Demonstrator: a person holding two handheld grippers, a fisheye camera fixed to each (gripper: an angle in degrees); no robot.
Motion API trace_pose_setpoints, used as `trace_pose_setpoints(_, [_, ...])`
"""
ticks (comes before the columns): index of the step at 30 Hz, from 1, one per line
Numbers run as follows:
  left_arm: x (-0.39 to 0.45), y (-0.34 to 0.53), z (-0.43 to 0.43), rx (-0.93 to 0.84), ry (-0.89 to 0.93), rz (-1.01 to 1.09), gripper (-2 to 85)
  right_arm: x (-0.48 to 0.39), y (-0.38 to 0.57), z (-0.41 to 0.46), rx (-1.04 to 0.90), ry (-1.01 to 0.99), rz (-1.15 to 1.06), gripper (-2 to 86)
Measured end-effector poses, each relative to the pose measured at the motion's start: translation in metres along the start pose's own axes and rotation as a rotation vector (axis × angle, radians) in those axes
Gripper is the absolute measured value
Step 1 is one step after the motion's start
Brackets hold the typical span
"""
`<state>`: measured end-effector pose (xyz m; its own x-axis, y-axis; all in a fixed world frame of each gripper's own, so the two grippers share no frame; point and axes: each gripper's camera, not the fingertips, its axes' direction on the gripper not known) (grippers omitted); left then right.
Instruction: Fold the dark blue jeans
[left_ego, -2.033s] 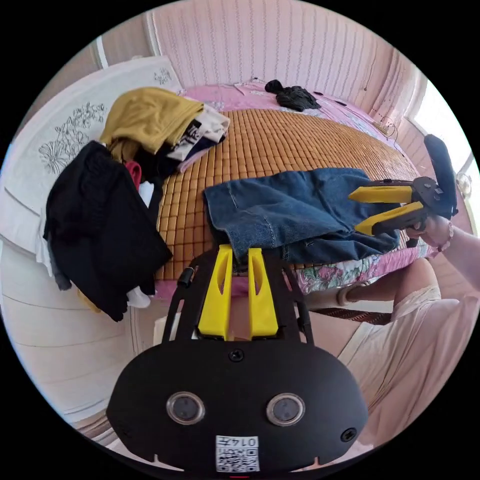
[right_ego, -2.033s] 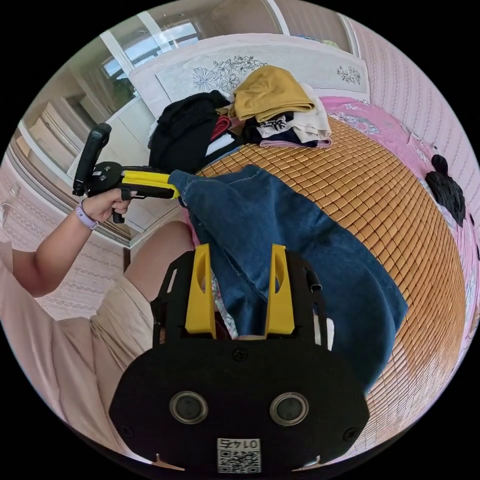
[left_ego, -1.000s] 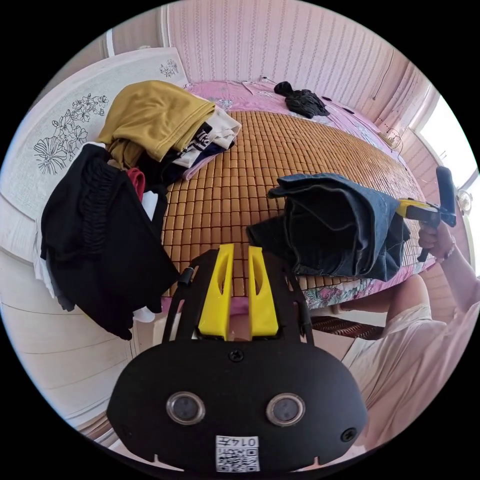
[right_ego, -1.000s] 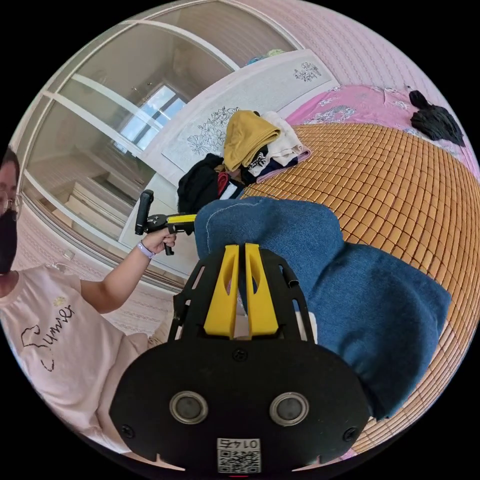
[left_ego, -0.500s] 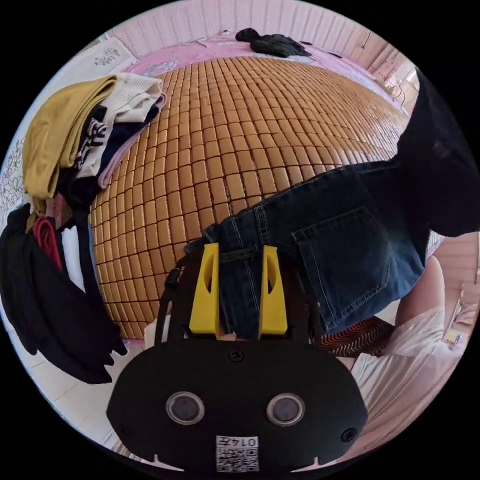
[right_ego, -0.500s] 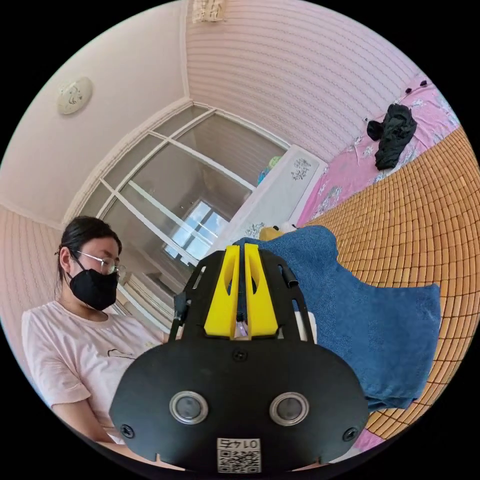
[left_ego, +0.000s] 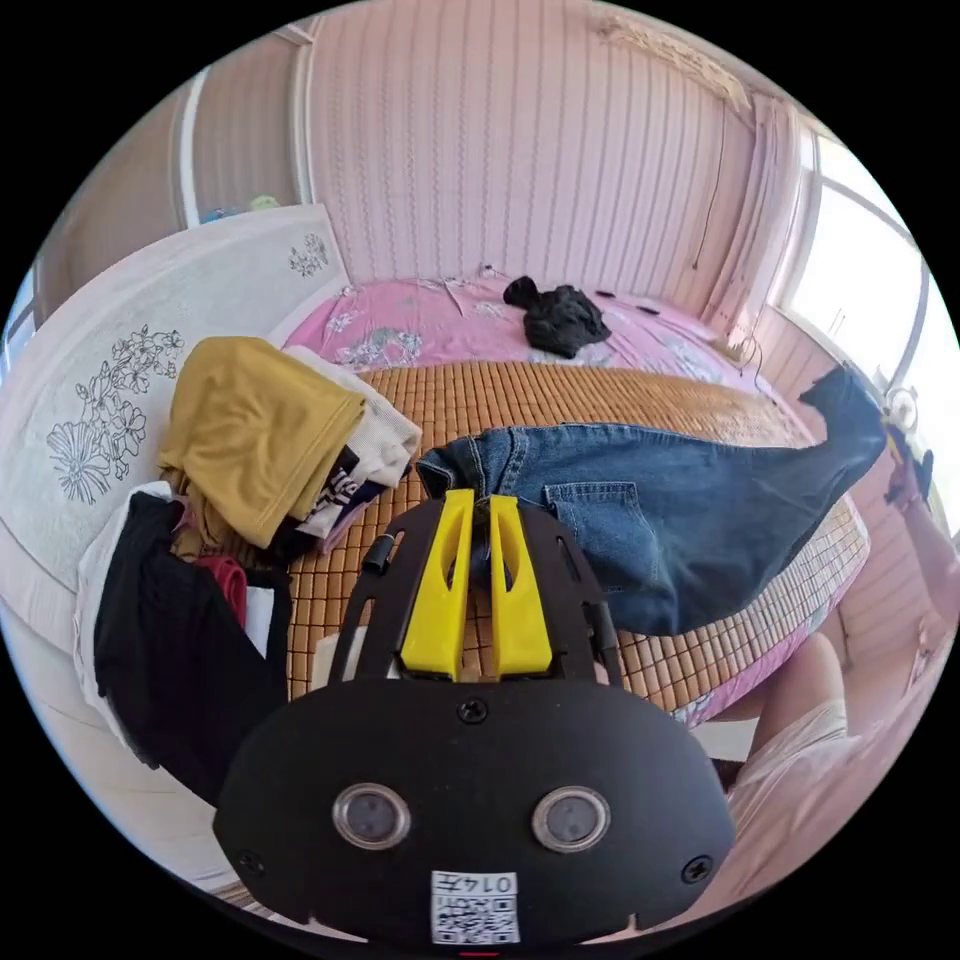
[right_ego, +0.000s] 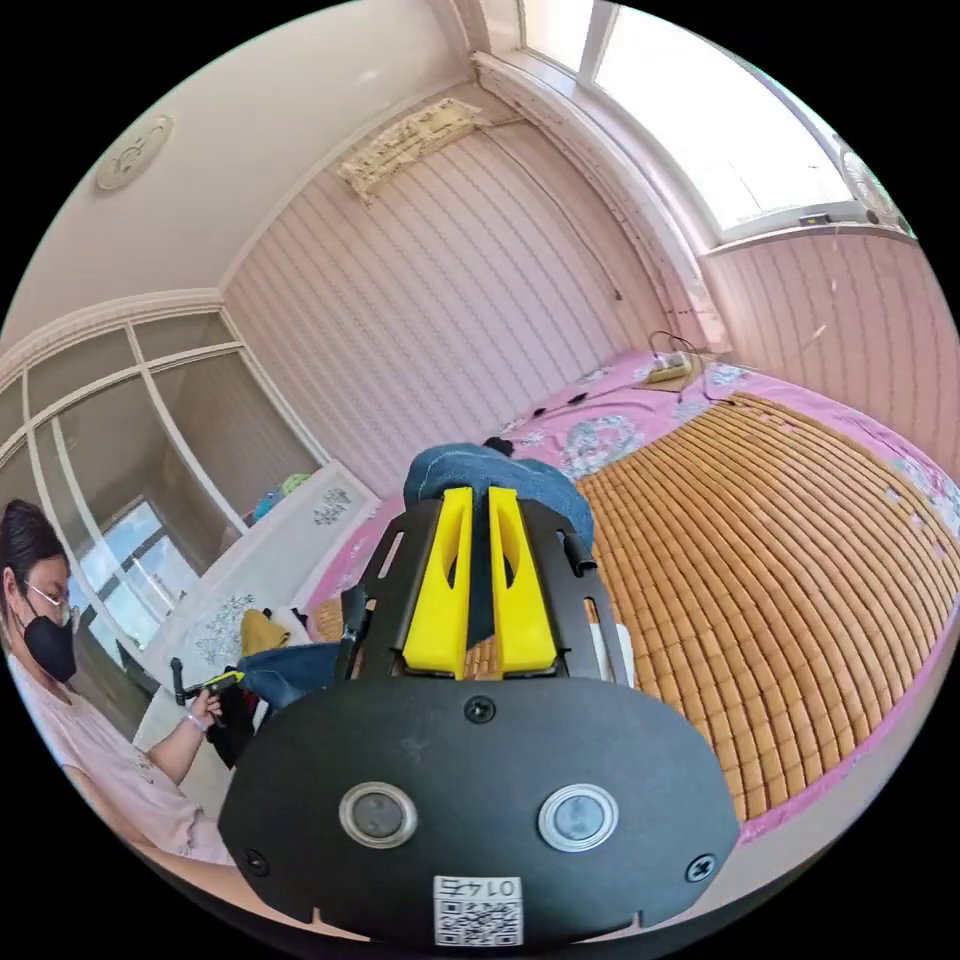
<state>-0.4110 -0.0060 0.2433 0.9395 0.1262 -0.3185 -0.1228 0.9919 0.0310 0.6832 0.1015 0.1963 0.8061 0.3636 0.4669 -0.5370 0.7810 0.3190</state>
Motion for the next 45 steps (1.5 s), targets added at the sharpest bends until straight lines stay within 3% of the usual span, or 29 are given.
trace_pose_setpoints(2, [-0.014,0.022,0.006,-0.036,0.015,-0.054,0.6,0.057,0.054,-0.005,0.009,0.087,0.229,0.7])
trace_pose_setpoints(4, [-0.017,0.048,0.029,-0.134,0.01,-0.057,0.6,0.081,0.095,-0.001,0.027,0.049,0.352,1.2])
trace_pose_setpoints(8, [-0.019,0.091,0.075,-0.305,-0.031,-0.091,0.4,0.076,0.132,0.056,-0.109,-0.008,0.428,5.8])
trace_pose_setpoints(12, [-0.028,0.092,0.079,-0.312,-0.018,-0.119,0.5,0.031,0.11,0.124,-0.211,0.016,0.31,9.1])
trace_pose_setpoints(19, [-0.028,0.088,0.085,-0.347,-0.022,-0.104,0.9,-0.051,0.066,0.301,-0.464,0.371,0.087,13.1])
trace_pose_setpoints(22, [-0.027,0.091,0.09,-0.359,-0.029,-0.122,0.9,-0.06,0.07,0.341,-0.532,0.613,0.012,8.7])
trace_pose_setpoints(24, [-0.023,0.091,0.092,-0.355,-0.028,-0.122,0.9,-0.063,0.068,0.345,-0.555,0.612,-0.017,3.6])
trace_pose_setpoints(27, [-0.019,0.086,0.089,-0.318,-0.028,-0.119,0.8,-0.056,0.05,0.304,-0.451,0.414,0.076,0.8])
trace_pose_setpoints(29, [-0.015,0.079,0.081,-0.272,-0.023,-0.1,0.8,-0.058,0.042,0.228,-0.248,0.182,0.12,0.3])
trace_pose_setpoints(32, [-0.004,0.073,0.059,-0.194,-0.024,-0.059,0.9,-0.065,0.068,0.105,-0.043,0.008,0.044,0.5])
trace_pose_setpoints(36, [0.016,0.095,0.04,-0.178,-0.03,0.025,1.6,-0.048,0.153,-0.024,0.099,0.043,0.131,0.8])
trace_pose_setpoints(40, [0.03,0.14,0.068,-0.46,-0.063,0.062,3.6,0.003,0.248,-0.08,-0.153,0.223,0.416,1.1])
trace_pose_setpoints(42, [0.028,0.166,0.077,-0.61,-0.109,0.05,3.2,-0.001,0.252,-0.095,-0.159,0.317,0.369,1.1])
trace_pose_setpoints(45, [0.027,0.162,0.057,-0.58,-0.222,0.044,1.1,-0.028,0.221,-0.08,-0.18,0.339,0.157,1.0])
